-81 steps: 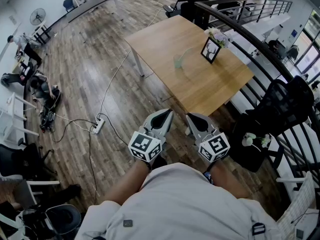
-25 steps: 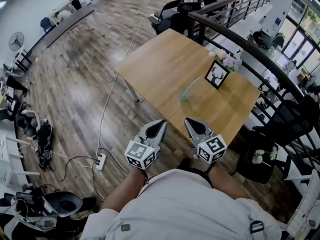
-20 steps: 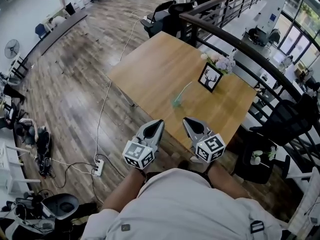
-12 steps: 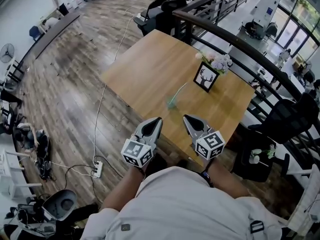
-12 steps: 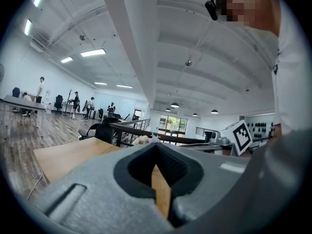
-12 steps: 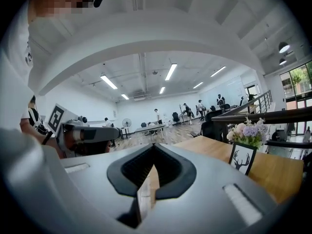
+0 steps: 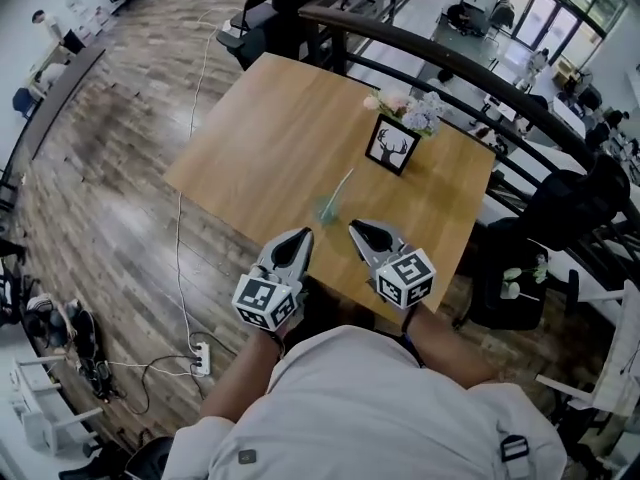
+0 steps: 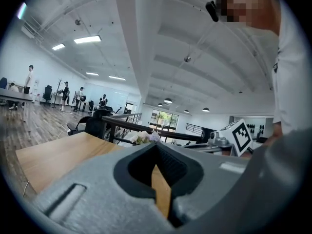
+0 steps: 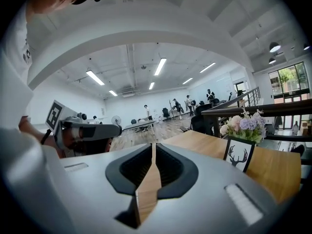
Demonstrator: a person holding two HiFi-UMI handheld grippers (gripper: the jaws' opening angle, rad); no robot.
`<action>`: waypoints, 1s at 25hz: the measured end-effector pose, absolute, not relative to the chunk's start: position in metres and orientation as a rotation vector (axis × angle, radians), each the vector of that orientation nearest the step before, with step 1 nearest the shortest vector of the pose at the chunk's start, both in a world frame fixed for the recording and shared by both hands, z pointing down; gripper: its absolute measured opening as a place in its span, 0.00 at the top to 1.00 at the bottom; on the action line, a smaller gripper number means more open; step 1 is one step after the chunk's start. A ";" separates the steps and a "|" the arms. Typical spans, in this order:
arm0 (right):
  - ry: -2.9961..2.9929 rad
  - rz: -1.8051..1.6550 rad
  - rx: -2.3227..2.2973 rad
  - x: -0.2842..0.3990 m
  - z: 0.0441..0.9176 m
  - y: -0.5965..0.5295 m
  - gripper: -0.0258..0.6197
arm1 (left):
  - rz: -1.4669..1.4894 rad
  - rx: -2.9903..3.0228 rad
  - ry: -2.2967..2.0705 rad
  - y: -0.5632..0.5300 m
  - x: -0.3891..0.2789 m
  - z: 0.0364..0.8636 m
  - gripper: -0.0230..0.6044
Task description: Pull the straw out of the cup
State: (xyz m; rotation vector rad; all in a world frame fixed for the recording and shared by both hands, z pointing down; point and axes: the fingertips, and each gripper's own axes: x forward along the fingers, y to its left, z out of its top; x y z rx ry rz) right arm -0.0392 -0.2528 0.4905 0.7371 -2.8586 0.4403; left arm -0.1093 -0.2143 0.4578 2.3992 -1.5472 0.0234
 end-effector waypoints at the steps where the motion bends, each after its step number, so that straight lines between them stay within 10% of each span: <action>1: -2.846 0.455 0.748 -0.043 0.495 -0.260 0.90 | 0.032 2.402 -1.529 -0.223 -0.113 0.461 0.96; 25: -2.524 0.738 0.939 -0.087 0.651 -0.355 0.76 | 0.162 2.384 -1.226 -0.315 -0.171 0.573 0.96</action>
